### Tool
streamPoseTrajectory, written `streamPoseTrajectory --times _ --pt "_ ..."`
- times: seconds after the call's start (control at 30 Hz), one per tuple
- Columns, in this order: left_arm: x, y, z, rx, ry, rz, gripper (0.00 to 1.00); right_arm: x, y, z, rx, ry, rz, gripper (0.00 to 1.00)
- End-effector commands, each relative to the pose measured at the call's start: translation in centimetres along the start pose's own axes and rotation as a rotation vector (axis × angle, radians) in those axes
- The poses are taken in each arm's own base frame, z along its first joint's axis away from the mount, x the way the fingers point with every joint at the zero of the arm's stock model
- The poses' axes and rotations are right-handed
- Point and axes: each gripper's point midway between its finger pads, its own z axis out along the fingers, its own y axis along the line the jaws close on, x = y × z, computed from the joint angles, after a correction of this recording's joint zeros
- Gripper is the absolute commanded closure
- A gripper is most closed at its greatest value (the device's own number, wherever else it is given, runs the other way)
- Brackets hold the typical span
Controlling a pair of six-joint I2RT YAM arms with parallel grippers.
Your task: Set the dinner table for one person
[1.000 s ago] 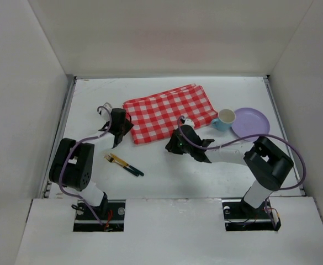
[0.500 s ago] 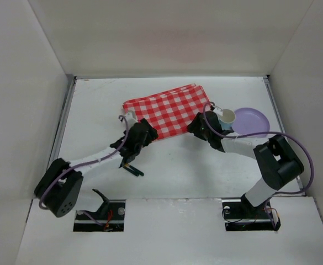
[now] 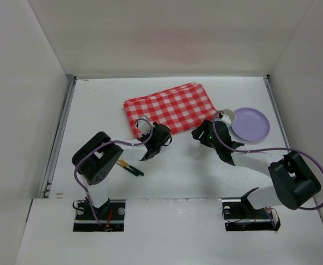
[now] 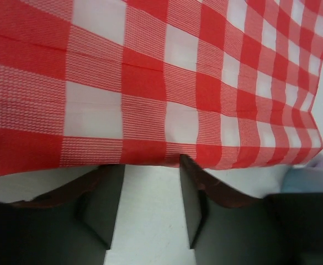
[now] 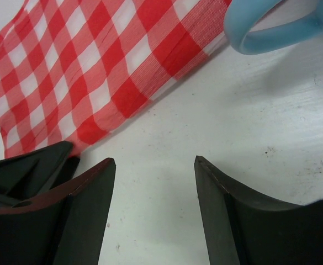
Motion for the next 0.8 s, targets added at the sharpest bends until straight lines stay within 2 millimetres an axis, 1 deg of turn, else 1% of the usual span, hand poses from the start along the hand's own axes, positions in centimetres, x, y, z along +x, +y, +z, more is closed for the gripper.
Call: streamPoseTrajectory --times 0.0,0.03,0.07,0.13,0.2,0.27,0.33,0.4,0.43,0.53,0.67,0.77 --pt "-1.1 0.3 1.1 -0.015 -0.06 -0.073 0.65 -1.2 1.4 -0.3 -0.055 -0.055 0.013 0.34" --pt "-1.5 0.8 1.2 -0.022 -0.067 -0.073 0.72 -1.1 1.3 -0.3 -0.056 -0.052 0.01 0.33" --pt "-1.8 1.4 1.3 -0.03 -0.071 -0.073 0.76 -1.0 1.1 -0.3 -0.052 -0.049 0.009 0.32" --pt "-2.7 3.1 1.1 -0.049 -0.075 -0.077 0.88 -1.0 0.9 -0.1 -0.046 -0.046 0.006 0.29" --pt "-3.3 4.4 0.6 -0.053 -0.067 -0.083 0.92 -0.8 0.9 0.1 -0.045 -0.039 0.005 0.24" --pt "-3.8 5.6 -0.4 -0.048 -0.051 -0.066 0.93 -0.7 0.9 0.3 -0.038 -0.031 0.002 0.22" --pt "-3.9 6.2 -1.5 -0.034 -0.035 -0.033 0.93 -0.4 0.7 0.5 -0.029 -0.023 0.006 0.21" --pt "-3.8 6.7 -2.6 -0.019 -0.015 0.007 0.93 -0.2 0.4 0.7 -0.019 -0.016 0.012 0.22" --pt "-3.7 6.9 -3.1 -0.009 -0.002 0.023 0.93 0.0 0.1 0.7 -0.011 -0.013 0.016 0.24" --pt "-2.8 7.4 -4.5 0.014 0.054 0.065 0.92 0.3 -0.9 0.6 0.015 -0.001 0.022 0.32" --pt "-0.9 7.8 -6.0 0.042 0.134 0.126 0.91 1.0 -1.9 0.4 0.043 0.018 0.032 0.35" --pt "0.0 8.2 -6.7 0.051 0.168 0.157 0.91 2.0 -2.7 0.6 0.065 0.04 0.054 0.38"
